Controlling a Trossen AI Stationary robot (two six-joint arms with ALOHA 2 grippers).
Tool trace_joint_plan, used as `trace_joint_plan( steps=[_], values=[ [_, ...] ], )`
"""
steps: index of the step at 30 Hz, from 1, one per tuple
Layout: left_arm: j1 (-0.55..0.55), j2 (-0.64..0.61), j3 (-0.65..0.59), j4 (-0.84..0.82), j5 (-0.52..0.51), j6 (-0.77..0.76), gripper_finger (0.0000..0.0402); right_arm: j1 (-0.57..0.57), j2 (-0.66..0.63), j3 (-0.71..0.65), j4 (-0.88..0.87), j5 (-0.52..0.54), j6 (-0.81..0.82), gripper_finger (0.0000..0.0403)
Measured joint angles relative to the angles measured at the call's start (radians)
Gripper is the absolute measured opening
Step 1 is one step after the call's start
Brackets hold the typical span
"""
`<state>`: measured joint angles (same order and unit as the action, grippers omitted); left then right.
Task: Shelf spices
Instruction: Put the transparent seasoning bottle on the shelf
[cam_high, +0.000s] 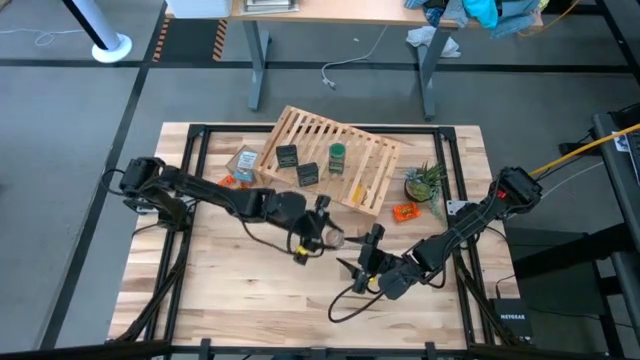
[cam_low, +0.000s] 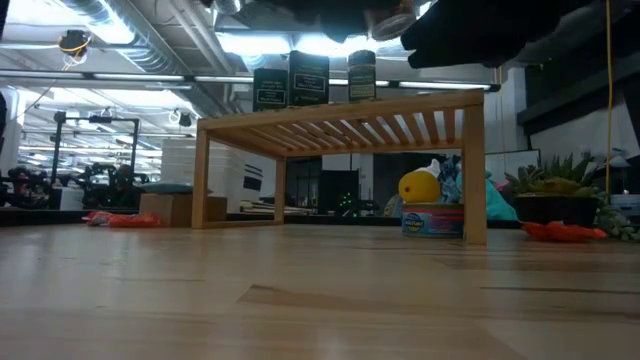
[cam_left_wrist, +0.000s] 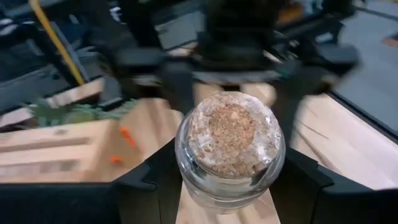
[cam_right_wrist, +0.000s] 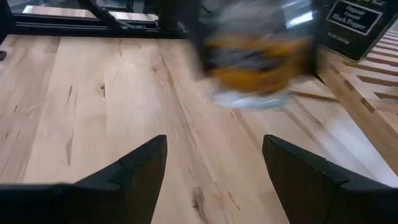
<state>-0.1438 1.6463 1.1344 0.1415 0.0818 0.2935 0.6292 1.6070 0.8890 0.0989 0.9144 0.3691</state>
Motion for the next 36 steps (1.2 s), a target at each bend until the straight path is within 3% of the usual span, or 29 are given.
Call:
trace_joint_plan(
  steps=[5,15,28,36],
  values=[
    [0.049,-0.001,0.076,-0.003,0.0,-0.04,0.0177,0.037,-0.011,0.0,-0.027,0.036,-0.001,0.027],
    [0.095,-0.002,0.22,-0.134,0.0,-0.052,0.0177,0.213,-0.123,0.0,-0.033,0.307,-0.01,0.027],
    [0.208,0.007,0.255,-0.318,-0.001,-0.098,0.0177,0.255,-0.167,0.0,-0.014,0.355,-0.043,0.027],
    [0.25,0.015,0.255,-0.331,0.0,-0.111,0.0177,0.255,-0.167,0.0,0.02,0.377,-0.12,0.027]
  ],
)
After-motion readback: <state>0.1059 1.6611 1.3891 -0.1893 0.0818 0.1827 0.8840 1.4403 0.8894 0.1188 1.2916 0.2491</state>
